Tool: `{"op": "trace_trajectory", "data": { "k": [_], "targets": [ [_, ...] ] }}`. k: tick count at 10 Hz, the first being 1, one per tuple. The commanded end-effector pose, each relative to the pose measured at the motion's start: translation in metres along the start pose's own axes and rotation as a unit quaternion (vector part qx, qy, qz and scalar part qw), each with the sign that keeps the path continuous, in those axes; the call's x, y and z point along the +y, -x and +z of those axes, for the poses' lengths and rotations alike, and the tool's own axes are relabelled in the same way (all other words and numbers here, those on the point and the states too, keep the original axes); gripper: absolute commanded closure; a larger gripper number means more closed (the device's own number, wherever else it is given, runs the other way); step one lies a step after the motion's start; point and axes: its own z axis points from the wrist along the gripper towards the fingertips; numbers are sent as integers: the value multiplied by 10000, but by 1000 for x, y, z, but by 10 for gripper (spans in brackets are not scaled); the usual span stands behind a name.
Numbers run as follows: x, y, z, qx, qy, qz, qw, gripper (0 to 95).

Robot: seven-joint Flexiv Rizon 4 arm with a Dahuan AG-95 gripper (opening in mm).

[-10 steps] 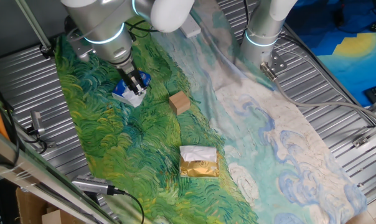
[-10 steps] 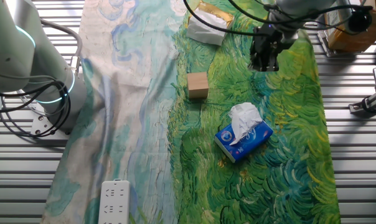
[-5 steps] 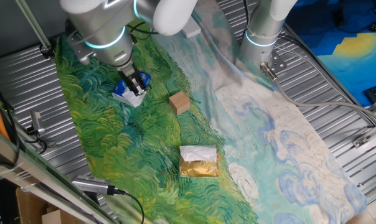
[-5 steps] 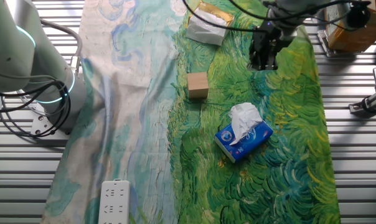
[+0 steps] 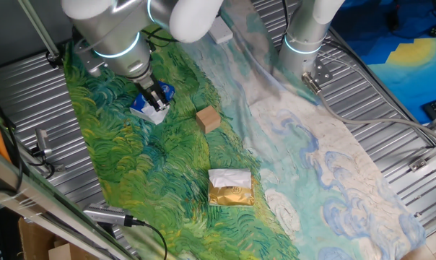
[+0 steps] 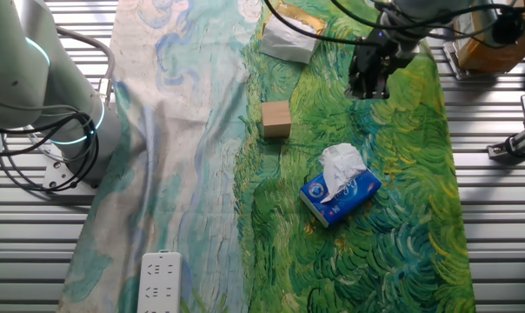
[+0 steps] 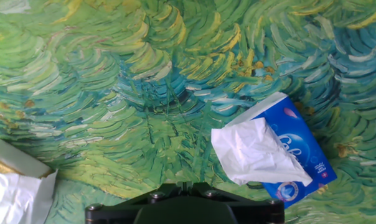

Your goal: Pick up one small block

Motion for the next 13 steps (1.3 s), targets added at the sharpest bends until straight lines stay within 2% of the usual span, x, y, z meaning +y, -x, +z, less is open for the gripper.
{"op": "trace_trajectory", "data": {
  "k": [1, 3, 4, 5, 6, 7, 8, 10, 11, 12, 13],
  "targets": [
    [0, 2, 0, -20, 19, -65, 10000, 950],
    [0, 2, 0, -21, -7, -98, 9999, 950],
    [1, 2, 0, -45, 35, -83, 9999, 950],
    [1, 2, 0, -56, 159, -72, 9998, 760],
    [2, 0, 3, -66, 201, -25, 9998, 760],
    [6, -6, 8, -75, 273, 41, 9996, 570],
    [10, -16, 15, -72, 342, 81, 9994, 570],
    [19, -44, 39, -125, 326, 102, 9993, 570],
    [22, -61, 57, -210, 326, 97, 9992, 380],
    [24, -67, 62, -225, 324, 91, 9992, 380],
    [30, -83, 80, -263, 317, 106, 9991, 380]
  ]
}}
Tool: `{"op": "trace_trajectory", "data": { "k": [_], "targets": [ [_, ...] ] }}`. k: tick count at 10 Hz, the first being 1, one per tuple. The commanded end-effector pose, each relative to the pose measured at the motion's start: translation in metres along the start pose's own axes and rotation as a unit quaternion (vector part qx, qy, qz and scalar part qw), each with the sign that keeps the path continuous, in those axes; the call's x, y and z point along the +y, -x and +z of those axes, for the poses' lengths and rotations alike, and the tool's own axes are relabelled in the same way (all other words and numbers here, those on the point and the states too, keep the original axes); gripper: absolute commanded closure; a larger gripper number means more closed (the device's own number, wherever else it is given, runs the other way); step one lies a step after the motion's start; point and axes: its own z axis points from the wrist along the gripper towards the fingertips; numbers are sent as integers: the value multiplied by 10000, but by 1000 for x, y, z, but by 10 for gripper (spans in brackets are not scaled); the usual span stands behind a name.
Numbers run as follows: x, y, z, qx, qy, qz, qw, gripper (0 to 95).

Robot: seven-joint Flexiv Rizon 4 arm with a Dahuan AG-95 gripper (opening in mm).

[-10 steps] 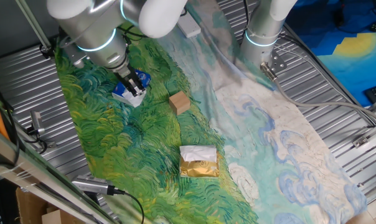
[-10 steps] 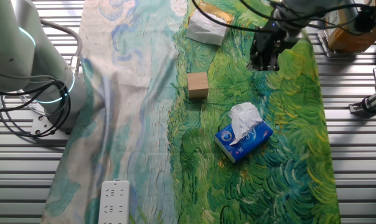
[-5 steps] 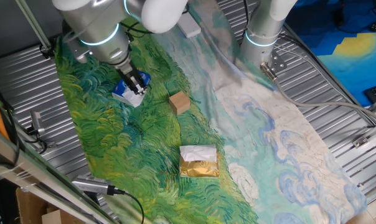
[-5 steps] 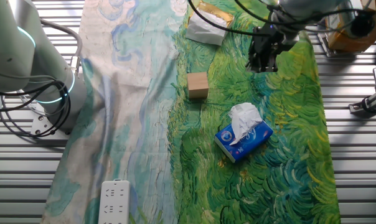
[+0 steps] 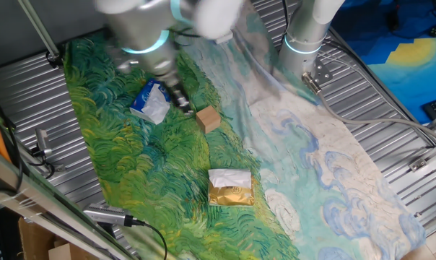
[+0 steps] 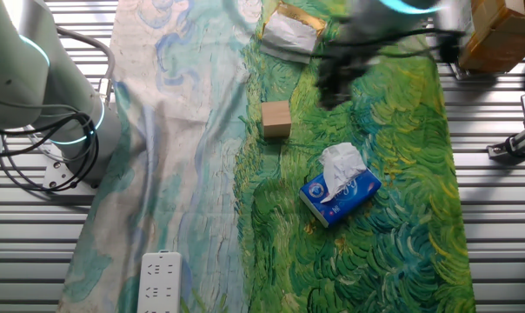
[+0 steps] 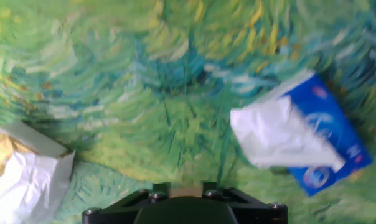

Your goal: Pick up one small block

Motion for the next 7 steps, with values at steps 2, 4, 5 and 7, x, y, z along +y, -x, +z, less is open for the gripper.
{"op": "trace_trajectory", "data": {
  "k": [2, 4, 5, 7],
  "targets": [
    [7, -23, 32, -169, 12, -59, 9998, 380],
    [6, -22, 47, -296, -22, -90, 9995, 380],
    [6, -22, 51, -335, -27, -84, 9994, 380],
    [5, -20, 65, -430, -38, -123, 9990, 380]
  ]
}}
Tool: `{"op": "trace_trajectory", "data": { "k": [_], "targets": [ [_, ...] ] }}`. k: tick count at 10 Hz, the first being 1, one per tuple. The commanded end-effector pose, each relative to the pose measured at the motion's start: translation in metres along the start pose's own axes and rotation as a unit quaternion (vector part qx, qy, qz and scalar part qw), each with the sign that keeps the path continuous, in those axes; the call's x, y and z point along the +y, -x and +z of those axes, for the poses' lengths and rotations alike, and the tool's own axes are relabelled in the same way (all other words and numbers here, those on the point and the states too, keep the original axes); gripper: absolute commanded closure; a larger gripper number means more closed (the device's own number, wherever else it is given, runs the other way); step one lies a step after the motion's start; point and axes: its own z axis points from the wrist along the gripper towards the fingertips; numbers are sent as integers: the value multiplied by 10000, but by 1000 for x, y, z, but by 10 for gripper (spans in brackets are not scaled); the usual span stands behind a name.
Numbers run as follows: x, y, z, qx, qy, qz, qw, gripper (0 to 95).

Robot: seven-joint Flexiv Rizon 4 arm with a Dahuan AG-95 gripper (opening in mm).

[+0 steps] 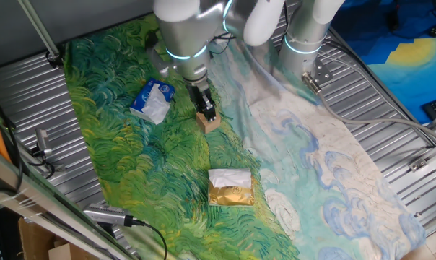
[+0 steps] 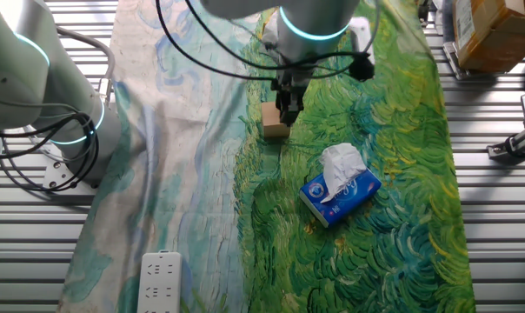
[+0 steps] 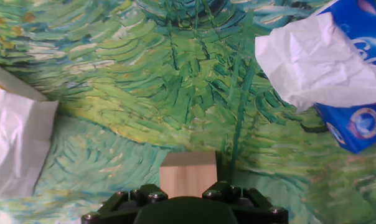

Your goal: Pick up one small block

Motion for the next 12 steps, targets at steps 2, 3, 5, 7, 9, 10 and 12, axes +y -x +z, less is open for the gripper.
{"op": "trace_trajectory", "data": {
  "k": [2, 3, 5, 7, 9, 10, 12],
  "targets": [
    [-1, -1, 15, -74, -25, -14, 10000, 380],
    [-2, -1, 18, -84, -63, -55, 9999, 380],
    [-2, -1, 21, -210, -72, -168, 9996, 380],
    [-6, 0, 13, -209, -106, -258, 9994, 380],
    [-6, 1, 7, -293, -105, -322, 9990, 380],
    [-6, 1, 11, -342, -100, -333, 9988, 380],
    [-6, 0, 18, -367, -92, -314, 9988, 380]
  ]
}}
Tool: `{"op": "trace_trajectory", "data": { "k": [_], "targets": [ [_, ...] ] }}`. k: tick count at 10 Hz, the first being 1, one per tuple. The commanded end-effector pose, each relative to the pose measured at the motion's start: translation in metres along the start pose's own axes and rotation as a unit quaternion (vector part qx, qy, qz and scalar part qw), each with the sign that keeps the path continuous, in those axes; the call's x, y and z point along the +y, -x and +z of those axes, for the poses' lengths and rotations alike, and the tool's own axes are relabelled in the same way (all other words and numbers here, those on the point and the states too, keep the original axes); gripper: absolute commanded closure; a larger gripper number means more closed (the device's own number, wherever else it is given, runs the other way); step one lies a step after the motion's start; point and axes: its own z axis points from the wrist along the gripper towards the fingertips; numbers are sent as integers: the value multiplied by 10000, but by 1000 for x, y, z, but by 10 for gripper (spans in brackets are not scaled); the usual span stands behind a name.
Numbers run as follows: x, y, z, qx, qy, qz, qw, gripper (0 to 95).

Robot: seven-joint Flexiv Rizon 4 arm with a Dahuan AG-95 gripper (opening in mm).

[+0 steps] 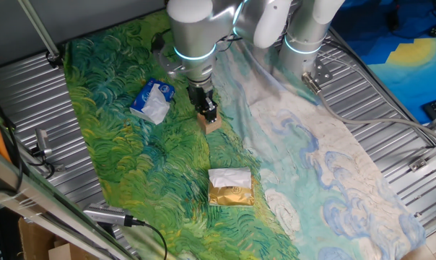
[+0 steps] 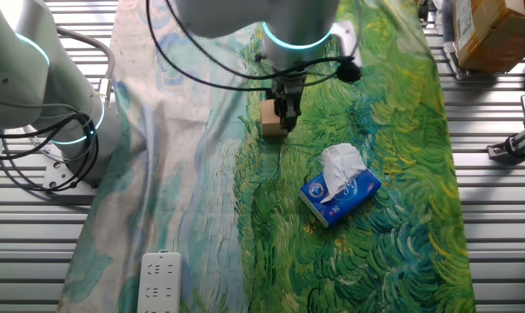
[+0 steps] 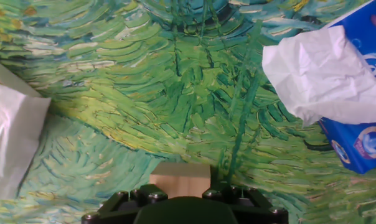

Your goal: Pick up one small block

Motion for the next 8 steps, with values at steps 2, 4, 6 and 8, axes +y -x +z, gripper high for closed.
{"op": "trace_trajectory", "data": {
  "k": [2, 4, 6, 8],
  "targets": [
    [0, 3, 1, -6, 154, 18, 9999, 190],
    [0, 4, -3, 17, 141, 23, 9999, 190],
    [1, 3, -1, -3, 129, 31, 9999, 190],
    [1, 3, 2, -3, 116, 50, 9999, 190]
  ]
}}
